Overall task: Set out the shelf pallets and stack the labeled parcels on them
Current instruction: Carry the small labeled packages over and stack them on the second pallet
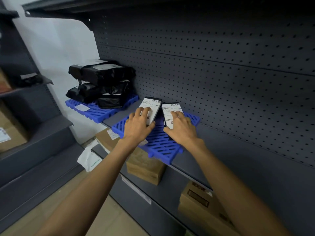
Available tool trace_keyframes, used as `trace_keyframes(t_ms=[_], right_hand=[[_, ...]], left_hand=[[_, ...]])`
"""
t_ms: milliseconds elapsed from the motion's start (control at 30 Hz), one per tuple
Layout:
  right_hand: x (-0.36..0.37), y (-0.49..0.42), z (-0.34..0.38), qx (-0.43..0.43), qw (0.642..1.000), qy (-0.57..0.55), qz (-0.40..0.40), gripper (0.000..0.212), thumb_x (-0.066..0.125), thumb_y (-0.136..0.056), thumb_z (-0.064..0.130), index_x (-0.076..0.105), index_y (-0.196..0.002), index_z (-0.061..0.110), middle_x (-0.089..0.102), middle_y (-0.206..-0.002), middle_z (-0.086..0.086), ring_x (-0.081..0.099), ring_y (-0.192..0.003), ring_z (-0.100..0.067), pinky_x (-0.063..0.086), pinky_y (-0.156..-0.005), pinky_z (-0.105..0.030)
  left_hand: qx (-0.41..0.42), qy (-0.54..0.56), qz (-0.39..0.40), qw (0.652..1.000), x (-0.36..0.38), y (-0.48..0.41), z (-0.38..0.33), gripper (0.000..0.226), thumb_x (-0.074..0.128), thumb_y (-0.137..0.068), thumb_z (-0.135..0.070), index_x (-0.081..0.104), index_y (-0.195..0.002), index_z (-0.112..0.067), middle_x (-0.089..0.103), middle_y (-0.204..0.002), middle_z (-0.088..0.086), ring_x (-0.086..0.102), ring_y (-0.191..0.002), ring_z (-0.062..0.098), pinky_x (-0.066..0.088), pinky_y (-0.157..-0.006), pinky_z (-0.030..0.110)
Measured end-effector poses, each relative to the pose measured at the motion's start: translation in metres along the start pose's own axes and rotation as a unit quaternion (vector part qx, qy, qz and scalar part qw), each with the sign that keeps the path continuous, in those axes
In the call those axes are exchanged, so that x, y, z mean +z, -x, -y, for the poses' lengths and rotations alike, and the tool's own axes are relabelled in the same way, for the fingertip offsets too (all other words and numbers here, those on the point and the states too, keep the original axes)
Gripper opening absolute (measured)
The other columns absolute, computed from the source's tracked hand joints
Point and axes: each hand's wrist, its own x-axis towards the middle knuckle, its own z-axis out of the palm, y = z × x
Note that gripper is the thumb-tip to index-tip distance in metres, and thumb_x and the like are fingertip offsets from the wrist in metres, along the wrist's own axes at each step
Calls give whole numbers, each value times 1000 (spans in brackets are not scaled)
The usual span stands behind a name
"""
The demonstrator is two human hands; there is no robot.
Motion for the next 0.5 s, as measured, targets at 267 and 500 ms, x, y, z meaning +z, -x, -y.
trace_keyframes(t_ms=[267, 500], right_hand=[[33, -62, 19, 39, 999, 3, 4, 67, 52, -91, 44, 32, -148, 14, 35, -149, -6, 36, -132, -38, 43, -95, -47], [35, -108, 9, 36, 999, 7, -6, 61, 48, -96, 43, 36, -145, 11, 42, -144, -11, 42, -129, -37, 45, -92, -44]], left_hand=[[-6, 15, 38, 999, 31, -60, 30, 52, 55, -92, -44, 41, -137, -23, 43, -138, 5, 46, -119, 38, 45, -85, 46], [-9, 17, 53, 998, 49, -98, 21, 50, 53, -91, -48, 45, -134, -24, 48, -136, 4, 49, -116, 37, 46, -84, 44]])
